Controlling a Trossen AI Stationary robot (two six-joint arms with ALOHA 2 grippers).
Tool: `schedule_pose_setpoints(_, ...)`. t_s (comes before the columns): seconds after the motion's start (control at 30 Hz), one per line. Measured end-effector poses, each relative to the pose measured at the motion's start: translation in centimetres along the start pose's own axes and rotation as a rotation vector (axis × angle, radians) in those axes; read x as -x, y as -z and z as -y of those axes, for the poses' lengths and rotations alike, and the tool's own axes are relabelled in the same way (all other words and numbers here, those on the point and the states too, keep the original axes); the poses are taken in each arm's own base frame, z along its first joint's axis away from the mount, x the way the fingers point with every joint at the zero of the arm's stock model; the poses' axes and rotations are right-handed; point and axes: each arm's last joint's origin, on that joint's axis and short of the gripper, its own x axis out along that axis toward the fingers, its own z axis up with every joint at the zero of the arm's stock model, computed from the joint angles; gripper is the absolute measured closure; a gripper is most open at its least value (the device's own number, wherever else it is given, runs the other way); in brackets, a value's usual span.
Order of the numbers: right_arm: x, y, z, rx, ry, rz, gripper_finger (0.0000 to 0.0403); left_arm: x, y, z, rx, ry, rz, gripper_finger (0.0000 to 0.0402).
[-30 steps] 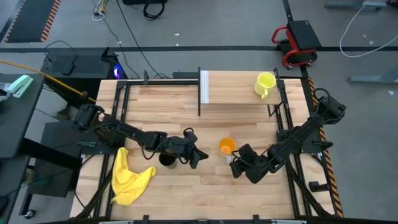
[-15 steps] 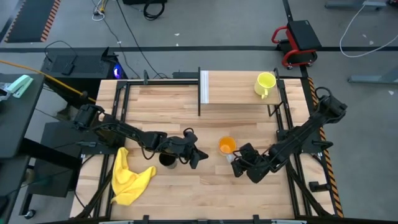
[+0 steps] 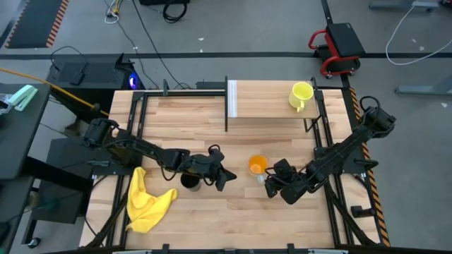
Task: Stack small to large cups/mugs on shelf
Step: Put the yellow mug on the shelf
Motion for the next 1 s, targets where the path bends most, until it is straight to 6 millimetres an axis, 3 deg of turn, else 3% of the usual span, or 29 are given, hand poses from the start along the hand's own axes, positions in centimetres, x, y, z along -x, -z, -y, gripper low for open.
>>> schedule_pose_setpoints(1.0,-1.7,-3.1,-1.0,0.016,-0.063,0.016,0.0338,0.0,-0.2,-0.1,-0.012,-0.001,0.004,0.0356)
